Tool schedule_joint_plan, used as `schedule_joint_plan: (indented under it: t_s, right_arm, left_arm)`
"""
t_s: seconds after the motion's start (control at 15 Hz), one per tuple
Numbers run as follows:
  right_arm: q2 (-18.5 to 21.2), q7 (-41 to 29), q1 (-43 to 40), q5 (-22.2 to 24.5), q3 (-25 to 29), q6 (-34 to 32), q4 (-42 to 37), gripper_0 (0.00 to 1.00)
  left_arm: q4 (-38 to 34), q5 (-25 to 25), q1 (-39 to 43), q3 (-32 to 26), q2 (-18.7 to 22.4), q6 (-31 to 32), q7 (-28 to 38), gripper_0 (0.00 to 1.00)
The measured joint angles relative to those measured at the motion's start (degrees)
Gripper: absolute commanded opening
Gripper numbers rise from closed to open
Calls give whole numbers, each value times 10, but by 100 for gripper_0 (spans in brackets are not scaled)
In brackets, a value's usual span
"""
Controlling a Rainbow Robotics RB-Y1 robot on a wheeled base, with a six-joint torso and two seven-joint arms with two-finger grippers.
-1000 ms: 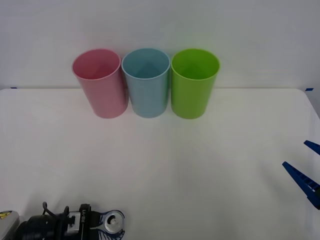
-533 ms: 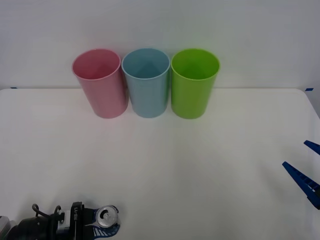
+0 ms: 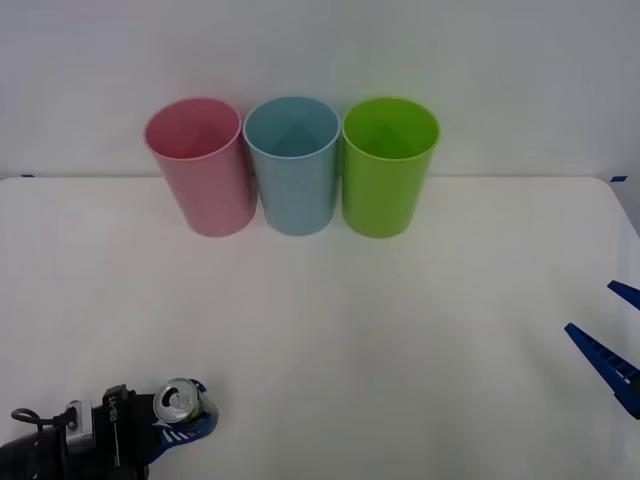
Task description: Grasp the object on the table and drop it into the matching bin: aluminum can to the light blue bin, PET bottle to the pink bin.
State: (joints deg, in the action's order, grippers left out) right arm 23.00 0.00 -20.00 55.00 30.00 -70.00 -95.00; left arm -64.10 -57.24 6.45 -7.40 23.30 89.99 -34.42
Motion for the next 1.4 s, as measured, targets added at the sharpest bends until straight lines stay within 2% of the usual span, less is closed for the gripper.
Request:
schedule_joint_plan:
  t_s: [0.4,0.53,0.8,1.07,1.2,1.4]
  right_arm:
    - [0,0,0,0,0,0,0,100]
    - [0,0,0,0,0,0,0,100]
    - [0,0,0,0,0,0,0,100]
    - [0,0,0,0,0,0,0,100]
    - [0,0,0,0,0,0,0,100]
    - [0,0,0,0,0,0,0,100]
  left_arm:
    - [-16,61,1,-56,-1,-56,21,0]
    - [-38,72,4,-78,0,-86,46,0]
    - [-132,74,29,-134,0,-168,140,0]
    - [-213,87,55,-179,0,-225,216,0]
    - [-258,84,56,-185,0,-252,259,0]
    - [-337,52,54,-172,0,-299,326,0]
